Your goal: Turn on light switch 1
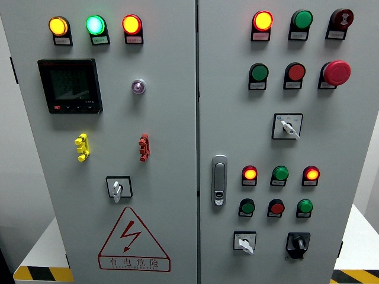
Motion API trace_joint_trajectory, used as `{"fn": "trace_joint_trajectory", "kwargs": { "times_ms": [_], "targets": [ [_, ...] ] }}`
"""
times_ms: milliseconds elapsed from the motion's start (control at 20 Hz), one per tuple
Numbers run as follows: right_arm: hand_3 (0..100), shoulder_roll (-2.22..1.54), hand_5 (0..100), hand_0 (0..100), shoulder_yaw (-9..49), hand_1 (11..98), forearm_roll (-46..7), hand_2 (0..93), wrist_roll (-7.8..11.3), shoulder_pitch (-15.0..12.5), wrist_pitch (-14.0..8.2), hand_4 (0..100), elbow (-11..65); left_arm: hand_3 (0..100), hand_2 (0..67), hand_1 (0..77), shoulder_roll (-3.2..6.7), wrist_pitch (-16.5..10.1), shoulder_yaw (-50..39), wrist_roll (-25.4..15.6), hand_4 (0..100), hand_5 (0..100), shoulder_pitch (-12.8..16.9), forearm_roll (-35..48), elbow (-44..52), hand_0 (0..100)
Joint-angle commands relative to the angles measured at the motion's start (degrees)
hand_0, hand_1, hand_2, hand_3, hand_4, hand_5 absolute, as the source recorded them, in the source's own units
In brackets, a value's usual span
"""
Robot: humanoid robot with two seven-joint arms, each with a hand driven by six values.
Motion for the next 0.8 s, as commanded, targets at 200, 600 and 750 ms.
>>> {"fn": "trace_joint_trajectory", "kwargs": {
  "times_ms": [200,600,750],
  "targets": [
    [11,0.00,15,0,0.0,22.5,0.0,0.0,-0.02,0.0,0.0,23,0.0,29,18.7,22.9,0.00,0.0,1.1,0.8,44,35,0.1,-4.3,-17.7,0],
    [11,0.00,15,0,0.0,22.5,0.0,0.0,-0.02,0.1,0.0,23,0.0,47,22.9,29.5,0.18,0.3,6.0,7.0,63,44,0.5,-12.5,-39.7,0],
    [11,0.00,15,0,0.0,22.5,0.0,0.0,0.07,0.1,0.0,23,0.0,50,23.4,30.4,0.18,0.4,7.4,9.5,64,44,0.5,-13.0,-46.6,0]
  ]
}}
